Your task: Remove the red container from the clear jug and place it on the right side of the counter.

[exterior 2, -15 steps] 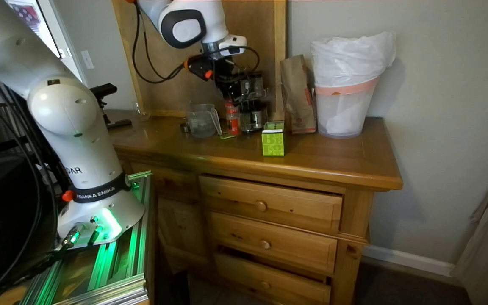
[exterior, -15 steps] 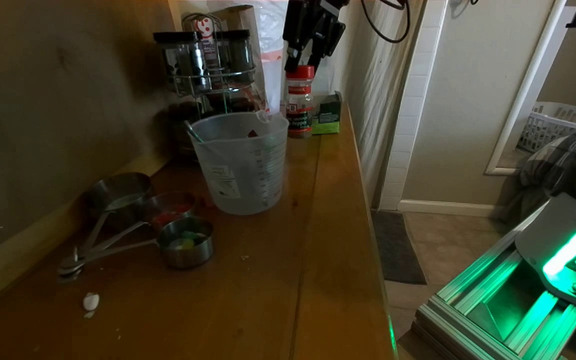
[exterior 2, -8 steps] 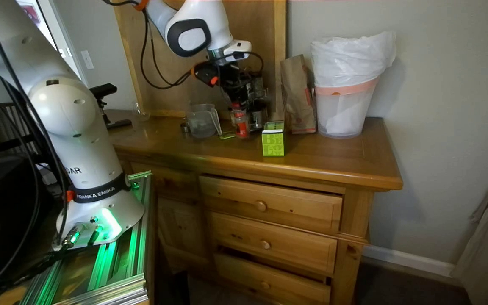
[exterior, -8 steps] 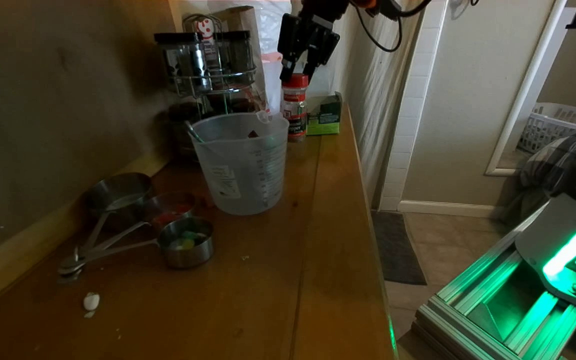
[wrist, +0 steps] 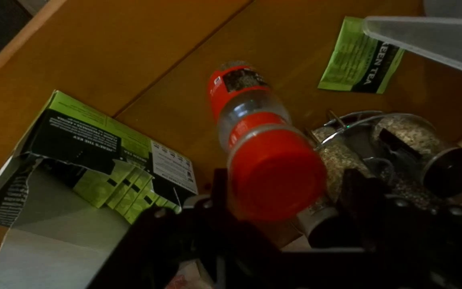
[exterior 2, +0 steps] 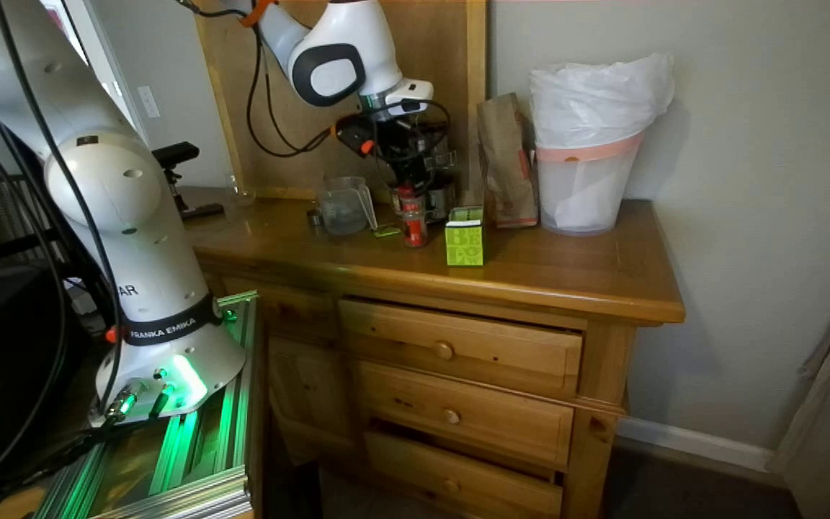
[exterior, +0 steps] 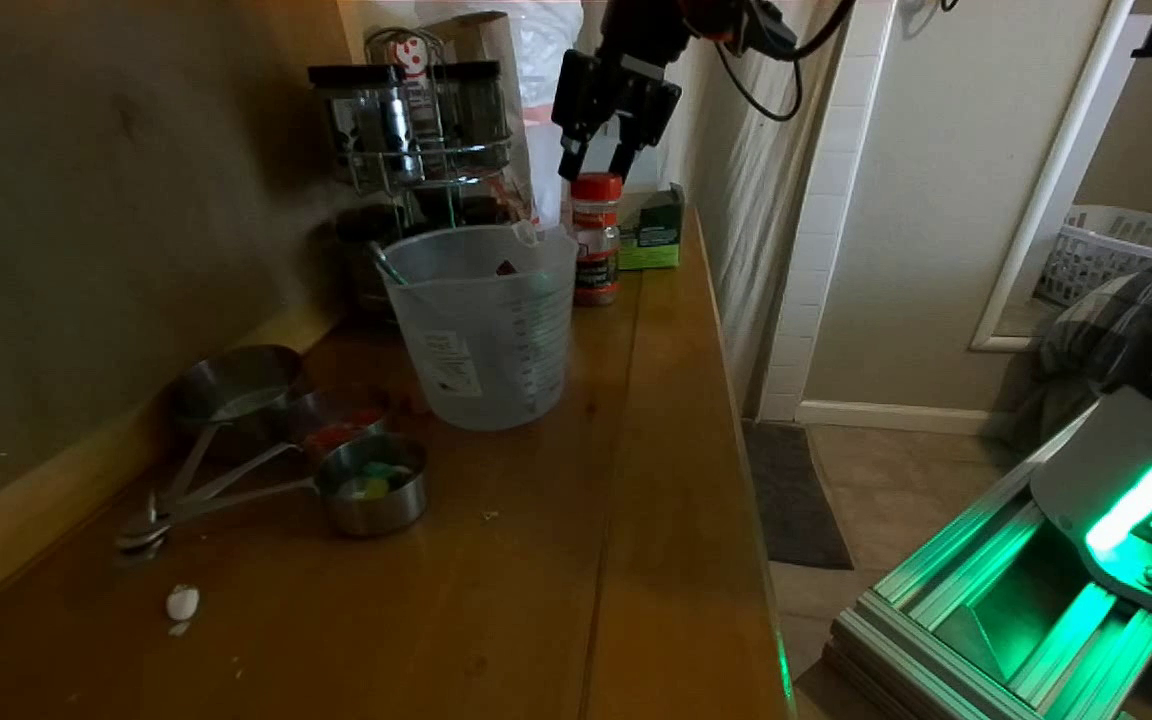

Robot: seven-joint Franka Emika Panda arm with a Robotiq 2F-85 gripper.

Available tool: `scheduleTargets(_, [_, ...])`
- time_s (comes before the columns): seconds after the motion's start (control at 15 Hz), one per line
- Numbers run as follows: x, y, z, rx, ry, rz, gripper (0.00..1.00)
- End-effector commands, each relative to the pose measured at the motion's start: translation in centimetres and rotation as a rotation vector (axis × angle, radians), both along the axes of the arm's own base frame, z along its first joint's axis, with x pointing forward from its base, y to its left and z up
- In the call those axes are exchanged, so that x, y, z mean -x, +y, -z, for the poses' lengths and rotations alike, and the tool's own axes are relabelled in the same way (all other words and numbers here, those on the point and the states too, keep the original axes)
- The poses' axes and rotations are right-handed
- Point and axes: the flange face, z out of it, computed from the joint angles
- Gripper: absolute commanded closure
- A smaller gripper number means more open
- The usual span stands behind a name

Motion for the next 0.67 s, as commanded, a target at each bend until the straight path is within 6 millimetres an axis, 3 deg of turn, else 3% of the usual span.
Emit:
scheduleTargets(0.0, [-0.7,0.2,-1.1,-0.002,-0.011,0.03,0.0])
scheduleTargets(0.13, [-0.2,0.4,-2.6,-0.005,-0.042,0.027,0.0])
scheduleTargets(0.47, [2.8,0.7,-9.0,0.036,-0.245,-0.006,0.0])
scheduleTargets(0.53, [0.7,1.1,-6.8,0.019,-0.167,-0.007,0.0])
scheduleTargets(0.6, [1.3,1.2,-8.1,0.021,-0.2,-0.013,0.0])
